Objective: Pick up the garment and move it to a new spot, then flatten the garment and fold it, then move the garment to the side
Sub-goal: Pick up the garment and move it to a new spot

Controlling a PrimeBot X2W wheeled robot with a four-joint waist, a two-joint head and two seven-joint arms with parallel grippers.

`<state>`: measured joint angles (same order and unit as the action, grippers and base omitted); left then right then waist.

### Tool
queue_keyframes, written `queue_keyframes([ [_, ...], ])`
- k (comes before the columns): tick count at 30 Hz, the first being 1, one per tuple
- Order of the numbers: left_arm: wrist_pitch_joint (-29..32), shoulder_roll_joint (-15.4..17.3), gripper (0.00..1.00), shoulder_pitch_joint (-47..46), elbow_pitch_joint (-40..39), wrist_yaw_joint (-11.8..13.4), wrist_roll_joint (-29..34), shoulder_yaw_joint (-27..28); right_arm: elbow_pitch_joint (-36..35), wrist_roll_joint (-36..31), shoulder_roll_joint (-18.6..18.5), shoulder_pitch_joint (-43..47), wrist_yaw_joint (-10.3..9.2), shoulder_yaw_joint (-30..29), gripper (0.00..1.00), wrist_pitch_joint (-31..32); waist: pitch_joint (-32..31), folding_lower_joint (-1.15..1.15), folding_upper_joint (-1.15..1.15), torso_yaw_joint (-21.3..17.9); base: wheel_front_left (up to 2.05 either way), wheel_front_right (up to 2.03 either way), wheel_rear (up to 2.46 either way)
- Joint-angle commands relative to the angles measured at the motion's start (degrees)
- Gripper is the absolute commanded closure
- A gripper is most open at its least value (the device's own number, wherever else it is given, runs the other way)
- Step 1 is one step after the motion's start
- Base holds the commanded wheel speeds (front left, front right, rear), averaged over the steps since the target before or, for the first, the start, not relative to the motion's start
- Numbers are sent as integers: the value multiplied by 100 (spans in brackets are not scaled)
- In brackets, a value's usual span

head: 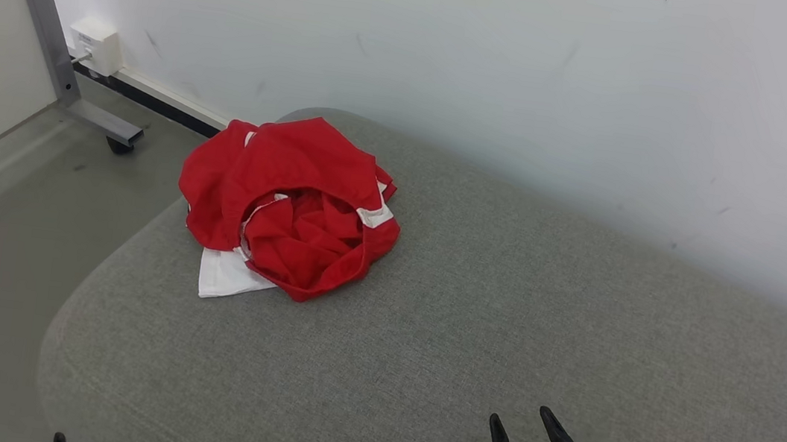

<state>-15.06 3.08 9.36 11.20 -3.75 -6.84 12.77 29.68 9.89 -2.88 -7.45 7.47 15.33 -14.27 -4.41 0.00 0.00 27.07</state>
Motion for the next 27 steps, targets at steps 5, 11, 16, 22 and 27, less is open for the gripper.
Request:
queue_keyframes([
  [5, -19, -20, 0, -176, 179, -81, -91, -162, 31, 4, -1, 23, 5, -117, 0, -54, 2, 0, 0, -9, 0, 0, 0],
  [11, 159, 134, 0, -784, 659, -225, -87, -507, -118, -93, -1, 208, 5, -379, 0, -70, 42, 0, 0, 16, 0, 0, 0],
  [16, 647, 325, 0, -1622, 1069, -331, -283, -727, -437, -275, 1, 307, 5, -474, 0, 55, 335, 0, 0, -143, 0, 0, 0],
  [22, 1155, 509, 0, -2918, 1585, -379, -1083, -706, -1041, -558, -142, 99, 5, -533, 0, 389, 1130, 0, 0, -577, 0, 0, 0],
  [27, 1669, 735, 0, -3845, 1822, -373, -2009, -786, -1580, -648, -325, -10, 5, -506, 0, 646, 1711, 0, 0, -911, 0, 0, 0],
])
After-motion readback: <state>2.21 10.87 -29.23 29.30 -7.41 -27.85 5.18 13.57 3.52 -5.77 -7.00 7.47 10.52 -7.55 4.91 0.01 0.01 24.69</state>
